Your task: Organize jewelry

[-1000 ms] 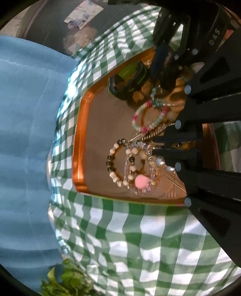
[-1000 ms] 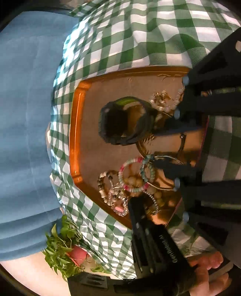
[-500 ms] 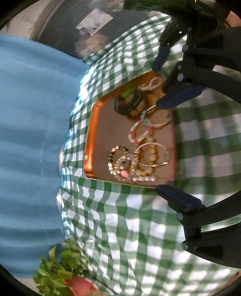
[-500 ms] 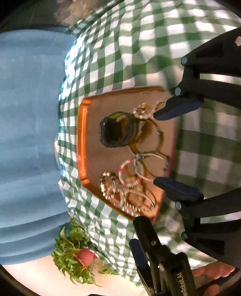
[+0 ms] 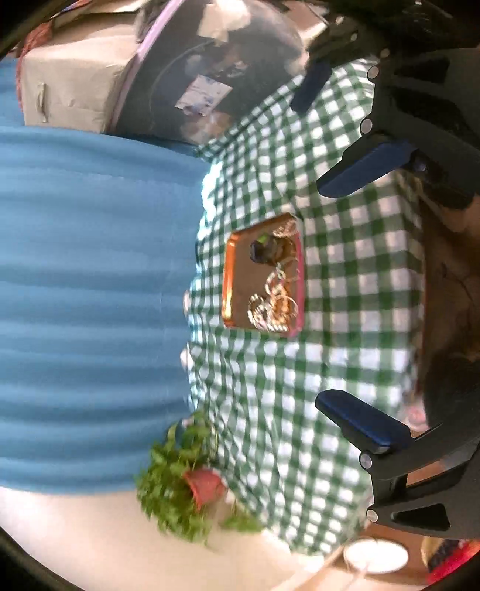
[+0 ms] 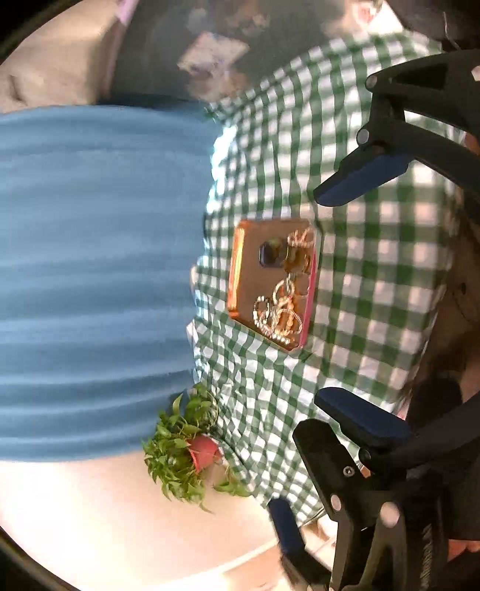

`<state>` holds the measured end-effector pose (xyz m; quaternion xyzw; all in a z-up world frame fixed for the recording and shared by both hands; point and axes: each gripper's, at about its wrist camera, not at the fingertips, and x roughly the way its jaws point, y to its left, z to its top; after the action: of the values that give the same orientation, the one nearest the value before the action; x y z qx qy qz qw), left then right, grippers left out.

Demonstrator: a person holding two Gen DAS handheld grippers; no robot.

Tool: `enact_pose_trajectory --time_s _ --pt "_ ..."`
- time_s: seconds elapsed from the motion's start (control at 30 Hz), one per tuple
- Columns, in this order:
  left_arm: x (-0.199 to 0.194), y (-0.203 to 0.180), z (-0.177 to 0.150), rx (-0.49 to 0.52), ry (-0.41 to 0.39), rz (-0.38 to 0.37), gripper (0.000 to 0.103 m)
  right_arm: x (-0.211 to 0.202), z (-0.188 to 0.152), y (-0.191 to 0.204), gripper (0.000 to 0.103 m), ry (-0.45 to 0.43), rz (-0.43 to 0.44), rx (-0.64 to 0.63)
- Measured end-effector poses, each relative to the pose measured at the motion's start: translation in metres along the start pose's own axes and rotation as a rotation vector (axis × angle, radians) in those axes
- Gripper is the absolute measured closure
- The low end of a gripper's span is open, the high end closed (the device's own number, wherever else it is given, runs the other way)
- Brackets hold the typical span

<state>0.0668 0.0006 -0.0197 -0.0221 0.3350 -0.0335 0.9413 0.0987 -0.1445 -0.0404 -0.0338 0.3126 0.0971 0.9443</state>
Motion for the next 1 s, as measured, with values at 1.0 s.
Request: enact_pose_trajectory --time_s 1.0 --pt "-0.067 -0.022 -0.042 0.053 0.052 0.038 0.0 -0.075 -0.052 0.007 0.006 0.065 -0.048 0.13"
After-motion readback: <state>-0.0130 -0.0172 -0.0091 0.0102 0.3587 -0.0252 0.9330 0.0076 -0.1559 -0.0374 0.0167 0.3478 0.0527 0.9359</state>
